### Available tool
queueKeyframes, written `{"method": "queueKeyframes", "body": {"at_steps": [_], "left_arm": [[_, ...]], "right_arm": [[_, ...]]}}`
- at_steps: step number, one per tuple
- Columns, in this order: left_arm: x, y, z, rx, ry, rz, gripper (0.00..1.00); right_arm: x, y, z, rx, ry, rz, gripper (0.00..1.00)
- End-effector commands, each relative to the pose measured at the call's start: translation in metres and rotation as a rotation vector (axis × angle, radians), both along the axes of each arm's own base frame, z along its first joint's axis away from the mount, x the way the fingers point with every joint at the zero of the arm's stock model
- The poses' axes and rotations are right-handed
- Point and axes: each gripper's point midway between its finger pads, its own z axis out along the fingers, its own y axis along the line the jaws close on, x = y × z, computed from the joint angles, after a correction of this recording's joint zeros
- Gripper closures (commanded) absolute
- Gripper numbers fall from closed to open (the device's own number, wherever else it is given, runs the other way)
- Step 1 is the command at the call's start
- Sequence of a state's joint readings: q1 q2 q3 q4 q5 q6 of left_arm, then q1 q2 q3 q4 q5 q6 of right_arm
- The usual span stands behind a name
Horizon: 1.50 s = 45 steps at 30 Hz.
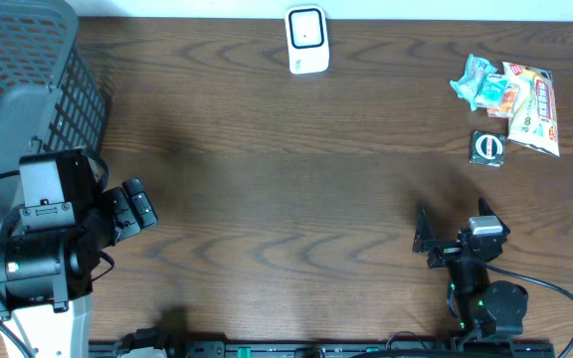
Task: Scan the item barcode
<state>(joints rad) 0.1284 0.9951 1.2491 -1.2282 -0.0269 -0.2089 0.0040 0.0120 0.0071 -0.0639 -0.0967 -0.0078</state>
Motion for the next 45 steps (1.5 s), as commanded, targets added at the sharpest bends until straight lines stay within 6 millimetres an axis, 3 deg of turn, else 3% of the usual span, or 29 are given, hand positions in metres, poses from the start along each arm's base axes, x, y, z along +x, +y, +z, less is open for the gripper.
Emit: {"method": "queueKeyframes", "body": {"at_steps": [1,12,19,22,28,34,39,45], "left_arm": [[0.000,0.002,-0.001,0.017,0.008,-0.004,0.02],[-0.005,0.006,-0.004,0.046,0.041,-0.004,0.02],[-0.016,-0.006,0.002,0.004,-0.045,-0.033,0.02],[-0.018,-0.016,-0.003,-0.027,-0.113,-0.076,0.02],[-0.003,-0.058,-0.008,-0.040,-0.372,-0.379,0.02],[-0.023,-0.062,-0.026,-0.018,-0.479,-0.395,0.02],[-0.035,-0.062,-0.029,-0.002,-0.537,-0.398,0.02],[-0.030,-0.062,-0.052,0.001,-0.549,-0.399,0.02]], "right_arm": [[0.000,-0.001,-0.001,0.013,0.003,-0.006,0.01],[0.000,-0.001,-0.001,0.013,0.003,-0.006,0.01],[0.000,-0.001,-0.001,0.013,0.003,-0.006,0.01],[0.000,-0.001,-0.001,0.013,0.002,-0.006,0.01],[0.000,-0.001,-0.001,0.013,0.003,-0.006,0.01],[0.000,-0.001,-0.001,0.013,0.002,-0.006,0.01],[0.000,-0.001,-0.001,0.013,0.002,-0.006,0.01],[0.000,-0.001,-0.001,0.013,0.002,-0.006,0.01]]}}
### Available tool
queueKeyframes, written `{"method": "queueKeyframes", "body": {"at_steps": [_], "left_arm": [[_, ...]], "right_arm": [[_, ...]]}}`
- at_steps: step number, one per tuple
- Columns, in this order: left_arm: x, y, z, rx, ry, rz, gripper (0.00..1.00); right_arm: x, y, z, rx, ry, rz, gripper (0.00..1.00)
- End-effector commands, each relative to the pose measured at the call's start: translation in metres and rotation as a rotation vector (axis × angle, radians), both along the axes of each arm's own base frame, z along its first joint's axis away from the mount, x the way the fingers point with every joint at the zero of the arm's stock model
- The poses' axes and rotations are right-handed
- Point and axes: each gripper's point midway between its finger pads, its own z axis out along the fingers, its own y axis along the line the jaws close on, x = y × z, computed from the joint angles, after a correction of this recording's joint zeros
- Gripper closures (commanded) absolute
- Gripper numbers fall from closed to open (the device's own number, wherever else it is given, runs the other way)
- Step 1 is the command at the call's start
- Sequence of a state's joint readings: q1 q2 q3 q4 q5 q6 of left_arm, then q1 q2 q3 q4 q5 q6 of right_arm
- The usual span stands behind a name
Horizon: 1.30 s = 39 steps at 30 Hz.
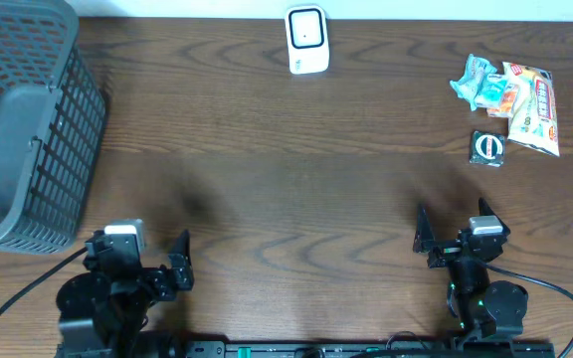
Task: Scan the item barcode
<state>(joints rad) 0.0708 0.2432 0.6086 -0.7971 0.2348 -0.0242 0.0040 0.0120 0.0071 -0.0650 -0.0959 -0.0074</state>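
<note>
The white barcode scanner (306,40) stands at the table's far edge, in the middle. A pile of snack packets (513,97) lies at the far right, with a small black packet bearing a white ring (487,147) just in front of it. My left gripper (176,265) sits low at the near left edge, pointing right, with nothing in it. The right gripper (425,244) rests at the near right, pointing left, also holding nothing. From overhead I cannot tell how wide either pair of fingers stands.
A grey mesh basket (28,129) fills the far left corner; what it holds does not show. Dark wooden table (286,189) lies between both arms and the scanner.
My left arm was raised beside the basket, its gripper near the basket's right wall. Now it is folded down at the near left edge. The right arm, scanner and packets are unchanged.
</note>
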Motion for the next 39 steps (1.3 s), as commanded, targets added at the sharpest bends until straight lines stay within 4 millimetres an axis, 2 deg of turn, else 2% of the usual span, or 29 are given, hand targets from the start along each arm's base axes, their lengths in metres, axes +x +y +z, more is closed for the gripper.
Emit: {"method": "queueKeyframes", "body": {"at_steps": [1,19,29,35,39], "left_arm": [[0.003,-0.002,-0.014,0.009,-0.011,-0.022,0.02],[0.043,-0.009,-0.018,0.013,-0.378,-0.070,0.02],[0.055,-0.008,-0.019,0.016,-0.485,-0.067,0.02],[0.061,0.012,-0.033,-0.082,-0.456,0.079,0.02],[0.062,0.011,-0.035,-0.088,-0.465,0.078,0.02]], "right_arm": [[0.000,-0.001,-0.001,0.013,0.001,-0.005,0.01],[0.000,-0.001,-0.001,0.013,0.001,-0.005,0.01],[0.000,-0.001,-0.001,0.013,0.001,-0.005,0.01],[0.000,-0.001,-0.001,0.013,0.001,-0.006,0.01],[0.000,-0.001,-0.001,0.013,0.001,-0.005,0.01]]}}
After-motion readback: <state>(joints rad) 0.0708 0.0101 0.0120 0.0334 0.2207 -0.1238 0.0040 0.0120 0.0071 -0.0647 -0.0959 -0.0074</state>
